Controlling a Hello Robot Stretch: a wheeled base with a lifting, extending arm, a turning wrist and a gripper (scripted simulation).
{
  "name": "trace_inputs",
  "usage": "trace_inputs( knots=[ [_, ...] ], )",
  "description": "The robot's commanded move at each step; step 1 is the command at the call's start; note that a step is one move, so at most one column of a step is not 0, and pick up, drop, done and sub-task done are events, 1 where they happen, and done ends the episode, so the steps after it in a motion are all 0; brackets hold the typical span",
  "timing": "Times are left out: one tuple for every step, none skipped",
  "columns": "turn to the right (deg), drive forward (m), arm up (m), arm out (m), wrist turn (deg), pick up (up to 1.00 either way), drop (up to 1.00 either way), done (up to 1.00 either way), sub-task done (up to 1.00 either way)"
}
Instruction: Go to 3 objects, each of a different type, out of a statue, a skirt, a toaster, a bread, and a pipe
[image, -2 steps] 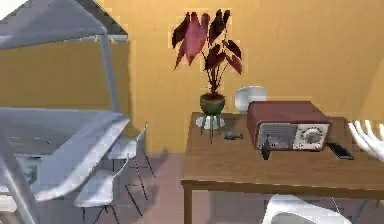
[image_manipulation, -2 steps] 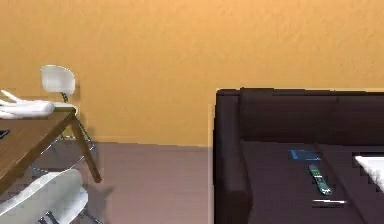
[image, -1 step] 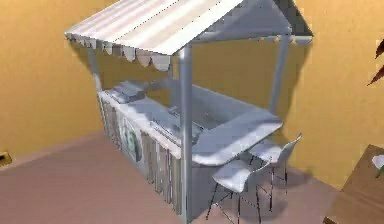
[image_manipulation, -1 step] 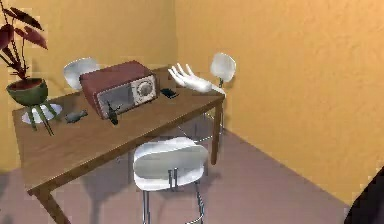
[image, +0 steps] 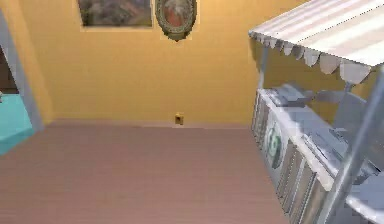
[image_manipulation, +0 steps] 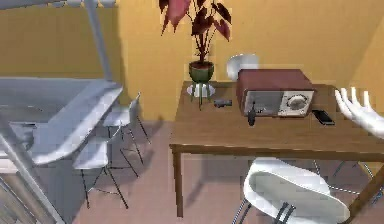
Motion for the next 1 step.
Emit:
trace_inputs(
  knots=[
    [-39.0, 0.0, 0.0, 0.0, 0.0, 0.0, 0.0, 0.0, 0.0]
  ],
)
